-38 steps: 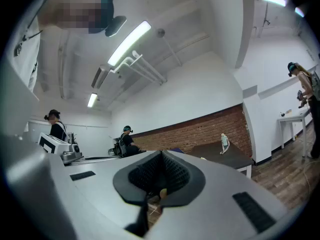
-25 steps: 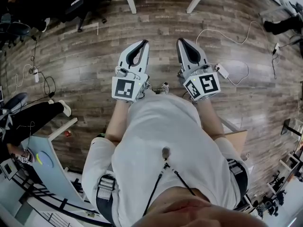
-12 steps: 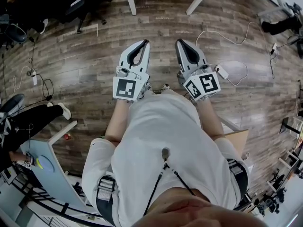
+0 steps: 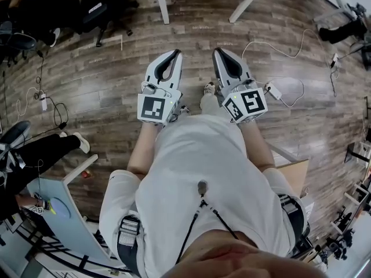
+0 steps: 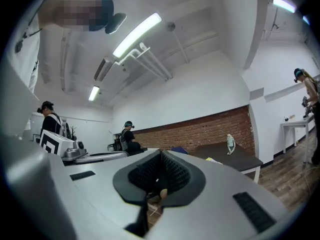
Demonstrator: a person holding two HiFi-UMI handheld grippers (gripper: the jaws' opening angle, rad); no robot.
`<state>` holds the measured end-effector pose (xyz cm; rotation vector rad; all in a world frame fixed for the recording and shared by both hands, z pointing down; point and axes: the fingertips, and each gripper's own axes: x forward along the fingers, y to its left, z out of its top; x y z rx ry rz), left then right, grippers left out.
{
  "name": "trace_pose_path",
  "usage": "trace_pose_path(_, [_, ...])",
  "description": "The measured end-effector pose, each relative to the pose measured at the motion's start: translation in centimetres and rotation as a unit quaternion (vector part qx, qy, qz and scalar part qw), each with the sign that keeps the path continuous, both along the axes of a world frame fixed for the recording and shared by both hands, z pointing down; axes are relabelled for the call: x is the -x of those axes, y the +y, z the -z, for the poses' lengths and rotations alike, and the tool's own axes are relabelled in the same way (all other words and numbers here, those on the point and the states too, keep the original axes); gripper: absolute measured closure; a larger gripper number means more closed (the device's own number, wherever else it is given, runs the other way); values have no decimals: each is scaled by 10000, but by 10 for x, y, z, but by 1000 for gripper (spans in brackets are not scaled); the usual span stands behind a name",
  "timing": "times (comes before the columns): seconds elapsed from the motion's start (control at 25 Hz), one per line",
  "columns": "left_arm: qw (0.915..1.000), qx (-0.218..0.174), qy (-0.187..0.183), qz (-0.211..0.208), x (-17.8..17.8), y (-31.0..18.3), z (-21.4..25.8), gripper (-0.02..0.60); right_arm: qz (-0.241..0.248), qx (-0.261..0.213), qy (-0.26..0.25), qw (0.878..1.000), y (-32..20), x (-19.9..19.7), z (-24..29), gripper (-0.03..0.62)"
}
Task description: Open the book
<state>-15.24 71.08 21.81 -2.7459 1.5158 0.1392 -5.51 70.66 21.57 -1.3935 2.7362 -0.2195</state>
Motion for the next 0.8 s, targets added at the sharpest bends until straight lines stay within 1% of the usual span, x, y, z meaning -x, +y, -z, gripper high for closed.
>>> trace_pose_path(0.08, [10000,-31,12,-12,0,-6,0,554,-44,-15,0,10000,-6,-1,-1,557])
trace_pose_path(0.2, [9998,-113,158,-46,1,-11,2,554,-90,12,39,10000,-15,-1,-6,557])
trace_pose_path(0.32, [9998,30,-84,-153,3,-23,-11,554,-105,35,28,9999,-30,1,-9,557])
trace_pose_path(0.36, [9998,36,-73,-179,2,-29,-12,554,-102,48,27,9999,-37,1,-11,557])
trace_pose_path(0.44, [9997,-71,125,-181,0,-44,-5,554,-105,82,30,9999,-52,-1,-14,557])
trace_pose_path(0.48, [9996,-109,167,-182,-2,-50,-4,554,-112,99,27,9999,-59,-3,-16,557])
trace_pose_path(0.64, [9997,-60,142,-199,-9,-73,-11,554,-123,114,9,9999,-83,-9,-21,557])
trace_pose_path(0.8, [9995,-27,213,-222,-16,-101,-16,554,-115,178,-15,9998,-110,-16,-27,557])
